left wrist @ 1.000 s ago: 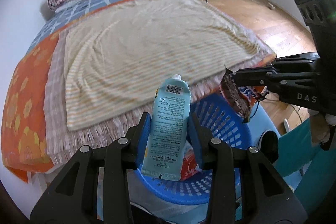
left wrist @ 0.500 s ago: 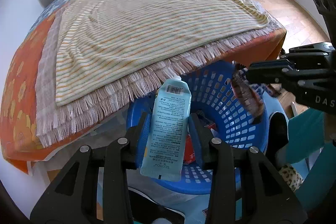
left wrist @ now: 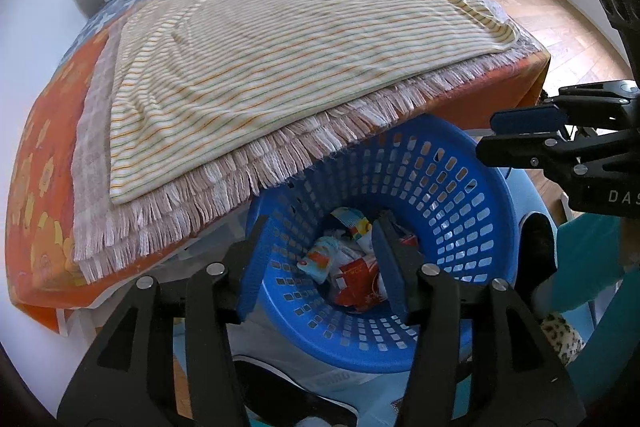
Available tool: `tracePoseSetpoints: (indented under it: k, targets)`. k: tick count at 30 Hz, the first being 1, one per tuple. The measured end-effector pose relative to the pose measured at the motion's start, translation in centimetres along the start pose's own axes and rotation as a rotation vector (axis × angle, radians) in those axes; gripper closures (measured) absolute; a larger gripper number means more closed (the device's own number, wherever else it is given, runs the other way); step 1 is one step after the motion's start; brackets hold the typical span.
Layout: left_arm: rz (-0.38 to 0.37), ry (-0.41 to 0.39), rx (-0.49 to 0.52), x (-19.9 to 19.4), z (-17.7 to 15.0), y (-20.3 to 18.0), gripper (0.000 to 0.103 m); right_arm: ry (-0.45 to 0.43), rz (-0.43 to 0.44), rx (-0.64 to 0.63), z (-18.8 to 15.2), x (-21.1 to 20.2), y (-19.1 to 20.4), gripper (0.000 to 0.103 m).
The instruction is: Collect trash
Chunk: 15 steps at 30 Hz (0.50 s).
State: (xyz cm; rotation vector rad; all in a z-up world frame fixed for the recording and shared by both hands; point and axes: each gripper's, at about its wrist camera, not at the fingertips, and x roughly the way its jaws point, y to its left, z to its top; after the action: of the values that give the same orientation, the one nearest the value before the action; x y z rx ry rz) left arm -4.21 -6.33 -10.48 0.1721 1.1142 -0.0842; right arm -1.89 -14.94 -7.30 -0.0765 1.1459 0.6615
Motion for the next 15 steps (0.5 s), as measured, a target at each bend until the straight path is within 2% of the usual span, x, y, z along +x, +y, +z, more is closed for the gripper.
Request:
tracePoseSetpoints:
  k: [1,4,5,7,10,15]
  targets:
    - [0.0,0.0,-0.002,0.0,0.0,0.0,0.05,-0.003,-0.005,0.001,0.0,-0.1,0.0,0.053]
    - [0.0,-0.001,-0.002,-0.1,0.0,0.0,0.05,-0.012,-0.023,0.0,0.1,-0.4,-0.2,0.047]
    - [0.002,-0.002,-0.001,-0.1,0.0,0.0,0.048,-0.017,-0.034,-0.002,0.1,-0.5,-0.2,0.045]
    - [0.008,-0.006,-0.002,-0.1,-0.1,0.0,0.04,-0.028,-0.055,-0.005,0.2,-0.8,-0.1,0.035]
    - [0.011,-0.012,-0.006,-0.3,-0.1,0.3,0.04,-0.045,-0.085,-0.012,0.3,-1.2,0.0,0.027]
    - [0.015,-0.013,-0.019,-0.5,0.0,0.7,0.037,-0.077,-0.137,-0.041,0.6,-2.0,0.5,0.017]
